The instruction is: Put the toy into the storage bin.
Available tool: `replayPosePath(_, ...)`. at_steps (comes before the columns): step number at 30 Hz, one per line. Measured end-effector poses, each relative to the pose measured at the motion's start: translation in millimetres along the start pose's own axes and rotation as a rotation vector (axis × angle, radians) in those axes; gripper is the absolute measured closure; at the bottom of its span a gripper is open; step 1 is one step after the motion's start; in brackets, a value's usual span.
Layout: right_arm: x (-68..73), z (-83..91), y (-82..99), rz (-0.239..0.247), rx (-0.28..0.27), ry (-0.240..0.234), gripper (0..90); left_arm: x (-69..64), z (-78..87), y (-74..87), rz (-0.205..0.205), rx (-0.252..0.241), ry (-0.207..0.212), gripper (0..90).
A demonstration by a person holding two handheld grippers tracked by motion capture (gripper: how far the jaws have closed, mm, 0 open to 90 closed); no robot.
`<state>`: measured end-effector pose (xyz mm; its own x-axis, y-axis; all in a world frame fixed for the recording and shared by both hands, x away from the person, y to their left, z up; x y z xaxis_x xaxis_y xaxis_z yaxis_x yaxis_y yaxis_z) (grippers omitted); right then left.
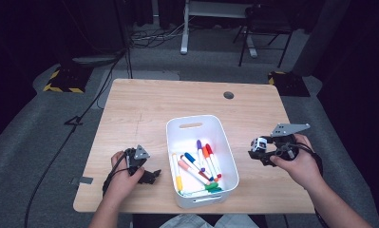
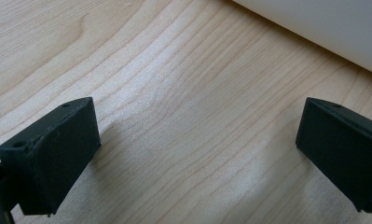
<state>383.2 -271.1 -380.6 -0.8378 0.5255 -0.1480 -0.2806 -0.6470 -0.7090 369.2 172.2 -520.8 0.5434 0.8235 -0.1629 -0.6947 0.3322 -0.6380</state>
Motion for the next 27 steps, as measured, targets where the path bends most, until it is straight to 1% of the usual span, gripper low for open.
replayPosePath(3,3.4,3.1,-10.6,0.016,-0.016,-0.01,24.6,0.1,0.0,-0.1,-0.001,-0.001,-0.001,0.0)
replayPosePath(6,8.1,3.9,-20.7,0.02,-0.033,-0.023,24.6,-0.1,-0.1,0.1,0.002,0.001,0.002,0.0)
replayPosePath(7,9.3,4.2,-23.2,0.015,-0.034,-0.023,24.6,-0.1,-0.2,0.0,0.002,0.0,0.003,0.0)
replayPosePath(9,11.5,4.7,-28.3,0.026,-0.048,-0.026,24.6,0.1,-0.4,-0.5,0.003,0.001,-0.001,0.0)
replayPosePath(11,14.1,5.2,-33.8,0.022,-0.055,-0.017,24.6,-0.3,-0.9,-0.7,0.009,-0.001,0.006,0.0)
replayPosePath(15,20.2,6.3,-46.7,0.038,-0.065,-0.021,24.6,-0.2,-1.0,-1.0,0.009,0.001,0.005,0.0)
replayPosePath(16,22.8,5.8,-51.6,0.045,-0.076,-0.031,24.6,0.6,-1.0,-1.7,0.001,-0.004,-0.007,0.0)
replayPosePath(17,25.0,5.6,-55.3,0.051,-0.075,-0.034,24.6,0.8,-0.9,-2.2,0.001,-0.001,-0.012,0.0)
replayPosePath(18,26.9,4.9,-58.6,0.06,-0.079,-0.035,24.6,1.0,-1.5,-2.8,-0.002,-0.001,-0.008,0.0)
replayPosePath(20,31.7,3.3,-65.1,0.07,-0.075,-0.042,24.6,0.2,-2.4,-2.9,0.009,0.004,0.004,0.0)
replayPosePath(23,38.0,0.6,-73.1,0.083,-0.077,-0.058,24.6,0.2,-2.5,-3.0,0.008,0.004,0.005,0.0)
replayPosePath(24,40.0,-0.6,-75.8,0.096,-0.08,-0.065,24.6,0.2,-2.6,-3.1,0.009,0.004,0.005,0.0)
replayPosePath(26,44.2,-2.8,-80.7,0.091,-0.089,-0.078,24.6,0.2,-2.6,-3.1,0.009,0.004,0.005,0.0)
replayPosePath(27,46.3,-4.1,-83.5,0.097,-0.089,-0.086,24.6,0.2,-2.6,-3.1,0.009,0.003,0.005,0.0)
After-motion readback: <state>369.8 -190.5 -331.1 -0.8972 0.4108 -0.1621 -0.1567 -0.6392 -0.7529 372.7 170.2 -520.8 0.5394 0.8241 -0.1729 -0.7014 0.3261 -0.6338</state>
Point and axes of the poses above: each handheld gripper's, and its own axes: z roughly backward along the jaws, y roughly out of its underside, x roughly to its left, the point moved 2 cm from there along -z, roughly forward along the jaws, and after that the axes turned 12 degrees about z, right-handed, at the moved point
